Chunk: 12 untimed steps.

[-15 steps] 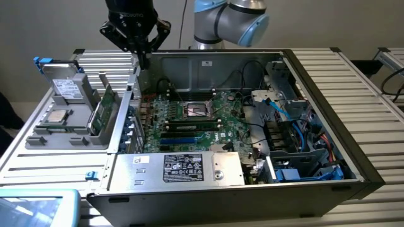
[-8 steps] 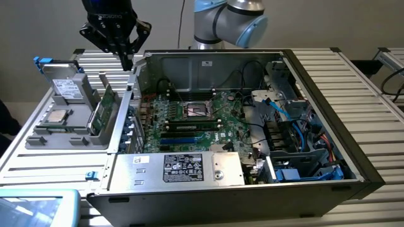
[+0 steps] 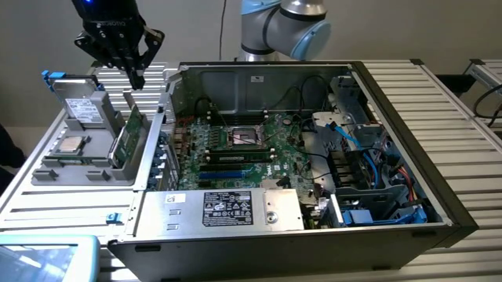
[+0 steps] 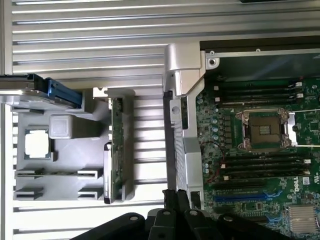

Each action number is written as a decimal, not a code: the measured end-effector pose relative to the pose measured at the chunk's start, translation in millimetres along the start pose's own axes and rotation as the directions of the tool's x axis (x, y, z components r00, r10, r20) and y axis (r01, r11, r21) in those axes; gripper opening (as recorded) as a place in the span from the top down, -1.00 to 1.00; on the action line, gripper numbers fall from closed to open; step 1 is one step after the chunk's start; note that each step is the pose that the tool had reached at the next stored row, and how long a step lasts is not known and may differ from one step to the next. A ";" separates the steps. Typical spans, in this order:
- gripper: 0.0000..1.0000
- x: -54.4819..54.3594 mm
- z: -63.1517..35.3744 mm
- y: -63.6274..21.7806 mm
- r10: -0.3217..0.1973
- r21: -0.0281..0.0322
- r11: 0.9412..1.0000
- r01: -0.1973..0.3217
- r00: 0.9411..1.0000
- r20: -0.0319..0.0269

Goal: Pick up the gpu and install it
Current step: 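Reach for the gpu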

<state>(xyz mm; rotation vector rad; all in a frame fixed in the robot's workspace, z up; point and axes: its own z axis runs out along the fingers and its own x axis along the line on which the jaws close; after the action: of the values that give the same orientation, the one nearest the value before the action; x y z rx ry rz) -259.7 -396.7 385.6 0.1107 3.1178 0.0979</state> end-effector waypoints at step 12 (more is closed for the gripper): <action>0.76 51.9 8.1 1.6 0.000 -0.011 1.000 0.000 1.000 -0.001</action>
<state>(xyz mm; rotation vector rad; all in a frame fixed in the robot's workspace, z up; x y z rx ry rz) -311.2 -390.9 376.6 0.1110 3.1177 0.1145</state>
